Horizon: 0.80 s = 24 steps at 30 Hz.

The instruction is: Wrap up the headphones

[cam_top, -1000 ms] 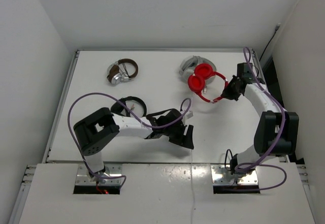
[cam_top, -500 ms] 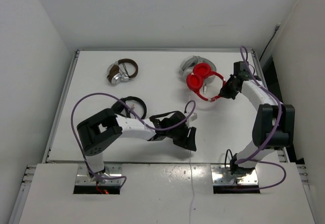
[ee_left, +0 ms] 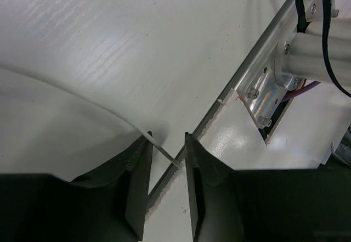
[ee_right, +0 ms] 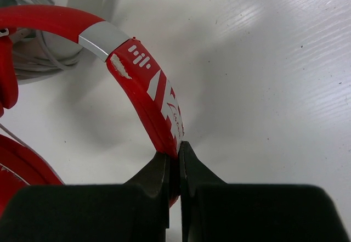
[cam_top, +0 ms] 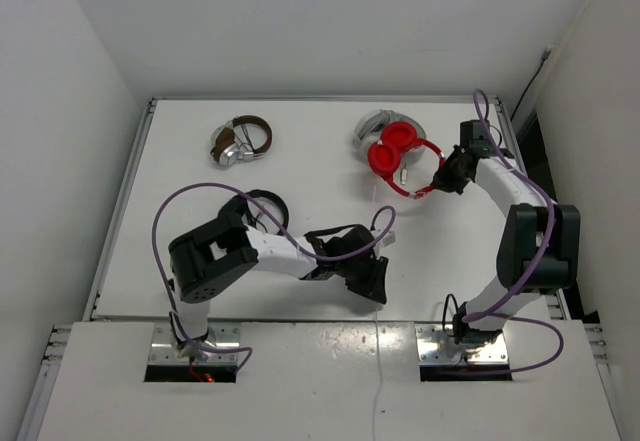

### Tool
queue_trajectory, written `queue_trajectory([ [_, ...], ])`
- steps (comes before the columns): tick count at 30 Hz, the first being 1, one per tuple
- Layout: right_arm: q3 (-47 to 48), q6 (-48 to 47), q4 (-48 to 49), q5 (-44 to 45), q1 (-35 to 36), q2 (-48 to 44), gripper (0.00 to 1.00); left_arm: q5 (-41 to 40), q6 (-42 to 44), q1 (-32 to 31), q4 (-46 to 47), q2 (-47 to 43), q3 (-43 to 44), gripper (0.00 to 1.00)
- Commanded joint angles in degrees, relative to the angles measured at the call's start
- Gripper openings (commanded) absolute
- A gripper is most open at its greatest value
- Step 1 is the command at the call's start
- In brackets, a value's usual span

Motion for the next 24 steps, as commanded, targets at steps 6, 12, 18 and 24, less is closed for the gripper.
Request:
queue_trajectory([
  [6, 3.6, 1.5, 4.0, 1.1, 0.2, -0.9, 0.0, -4.1, 3.7, -1.7, -5.0, -2.2, 2.9, 0.0],
  [12, 1.4, -3.0, 5.9, 7.9, 3.3, -4.5, 0.0, -7.4, 22.4, -2.4, -19.9, -9.9, 7.0, 0.0],
  [18, 0.3, -9.6, 7.8, 14.4, 9.3, -6.9, 0.0, -5.5, 46.8, 3.4, -38.8, -12.8, 19.5, 0.0],
  [24, -2.2, -12.3, 10.5, 16.3, 15.1, -8.1, 0.0, 8.1, 55.2, 14.2, -40.7, -17.0, 22.3, 0.0],
])
